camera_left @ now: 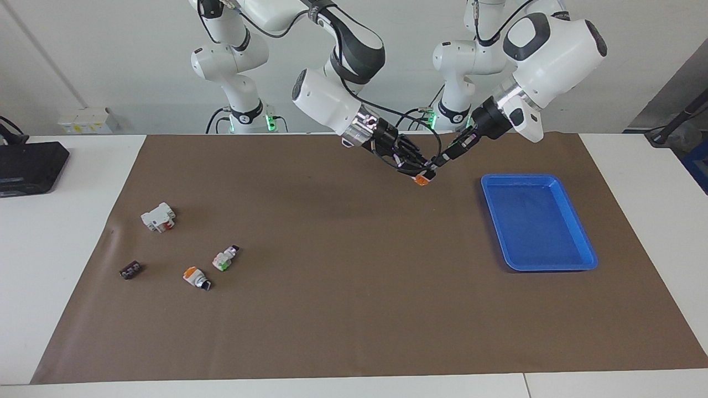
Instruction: Turn and place switch with both arms
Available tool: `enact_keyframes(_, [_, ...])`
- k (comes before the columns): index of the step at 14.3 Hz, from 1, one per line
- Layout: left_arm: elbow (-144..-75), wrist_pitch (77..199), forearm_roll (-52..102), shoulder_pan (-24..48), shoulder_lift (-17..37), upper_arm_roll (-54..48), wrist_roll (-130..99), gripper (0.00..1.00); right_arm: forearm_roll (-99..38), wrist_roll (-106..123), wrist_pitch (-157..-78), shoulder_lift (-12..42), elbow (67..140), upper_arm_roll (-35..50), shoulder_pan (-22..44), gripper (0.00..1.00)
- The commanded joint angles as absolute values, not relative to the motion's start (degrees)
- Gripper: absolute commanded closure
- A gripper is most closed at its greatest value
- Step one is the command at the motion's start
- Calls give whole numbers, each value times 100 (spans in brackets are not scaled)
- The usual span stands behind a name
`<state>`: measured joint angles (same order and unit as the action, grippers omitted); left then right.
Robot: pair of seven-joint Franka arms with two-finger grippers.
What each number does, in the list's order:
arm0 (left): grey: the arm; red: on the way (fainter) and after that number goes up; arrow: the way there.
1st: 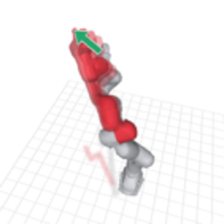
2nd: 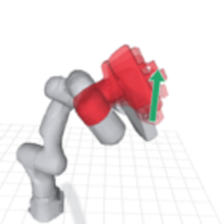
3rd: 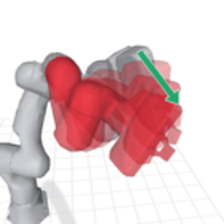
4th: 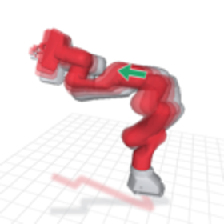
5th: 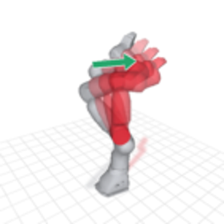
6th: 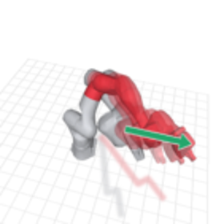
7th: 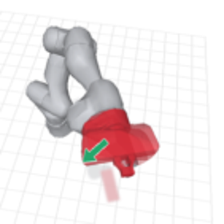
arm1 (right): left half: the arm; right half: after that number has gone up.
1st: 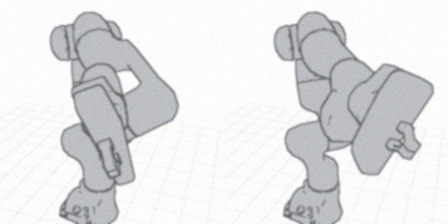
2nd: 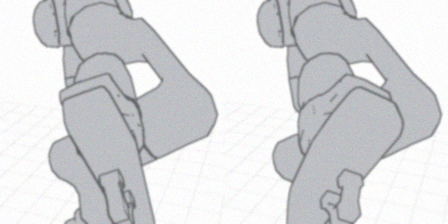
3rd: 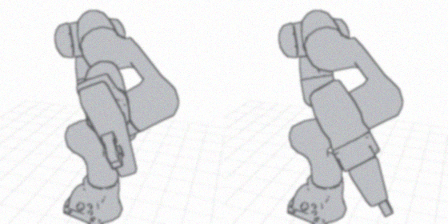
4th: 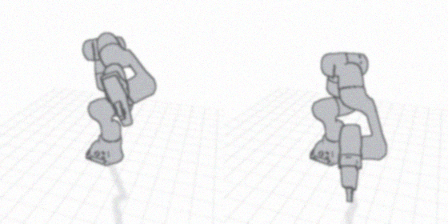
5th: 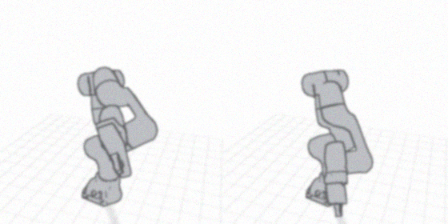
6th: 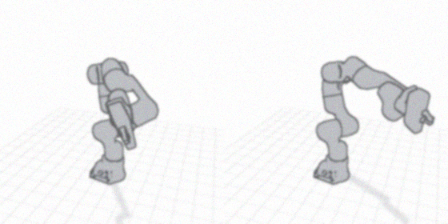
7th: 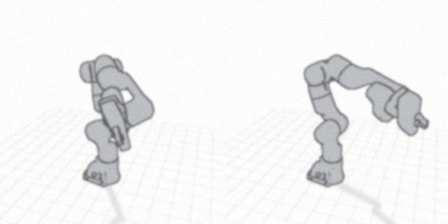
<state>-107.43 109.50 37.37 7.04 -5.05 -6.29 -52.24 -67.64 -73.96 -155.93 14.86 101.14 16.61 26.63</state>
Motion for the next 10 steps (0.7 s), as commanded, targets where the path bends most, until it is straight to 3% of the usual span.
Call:
enact_keyframes(1, [-10969,10819,3911,1002,-747,-765,-5827,100,-6776,-7313,-15803,1661,9888,1714,2707,100])
enact_keyframes(10, [-10969,11039,3920,1002,-729,-835,-6231,100,-6776,-7313,-15803,1661,9888,1714,2707,100])
